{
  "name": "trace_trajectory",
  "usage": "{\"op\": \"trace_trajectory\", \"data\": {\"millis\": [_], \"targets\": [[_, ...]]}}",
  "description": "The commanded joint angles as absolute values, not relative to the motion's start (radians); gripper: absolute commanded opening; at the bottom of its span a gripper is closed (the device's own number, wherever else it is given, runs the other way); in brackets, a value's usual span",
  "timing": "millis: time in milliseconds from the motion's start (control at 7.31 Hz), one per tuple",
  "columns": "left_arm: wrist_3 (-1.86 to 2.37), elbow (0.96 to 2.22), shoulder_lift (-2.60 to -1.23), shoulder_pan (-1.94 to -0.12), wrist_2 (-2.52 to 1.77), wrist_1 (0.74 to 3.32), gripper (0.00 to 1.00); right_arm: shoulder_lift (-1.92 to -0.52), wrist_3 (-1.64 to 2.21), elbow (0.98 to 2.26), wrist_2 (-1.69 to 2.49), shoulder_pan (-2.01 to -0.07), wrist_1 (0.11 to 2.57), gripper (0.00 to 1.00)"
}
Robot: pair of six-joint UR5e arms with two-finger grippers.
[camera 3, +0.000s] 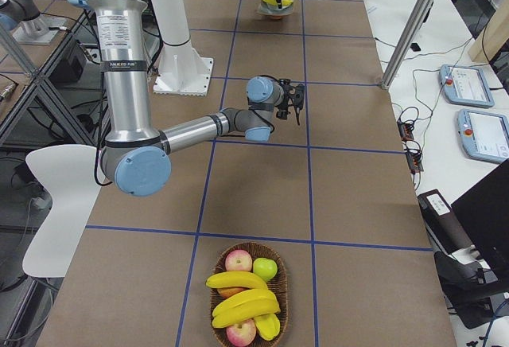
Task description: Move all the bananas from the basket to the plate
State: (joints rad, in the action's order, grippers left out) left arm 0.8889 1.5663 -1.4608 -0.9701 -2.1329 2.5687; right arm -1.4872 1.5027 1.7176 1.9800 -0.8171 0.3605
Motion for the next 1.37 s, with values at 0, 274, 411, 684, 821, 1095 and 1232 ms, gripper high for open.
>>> {"op": "trace_trajectory", "data": {"millis": [0,274,411,684,821,1095,1232], "targets": [[0.890,1.568,-1.479,-0.974,-2.135,2.545,0.99,-1.486,1.503,1.718,1.979,-0.818,0.360,1.00],[0.890,1.577,-1.479,-0.998,-2.151,2.539,1.00,-1.486,1.503,1.717,1.977,-0.818,0.360,1.00],[0.890,1.581,-1.483,-1.040,-2.201,2.537,1.00,-1.493,1.503,1.718,1.985,-0.830,0.360,1.00],[0.887,1.582,-1.494,-1.135,-2.290,2.530,1.00,-1.546,1.500,1.717,2.009,-0.865,0.360,1.00],[0.856,1.582,-1.494,-1.152,-2.296,2.530,1.00,-1.572,1.461,1.717,2.041,-0.899,0.367,1.00],[0.674,1.575,-1.494,-1.202,-2.318,2.464,1.00,-1.658,1.250,1.672,2.126,-1.001,0.373,1.00],[0.576,1.575,-1.493,-1.221,-2.318,2.406,1.00,-1.676,1.155,1.608,2.216,-1.090,0.371,1.00]]}}
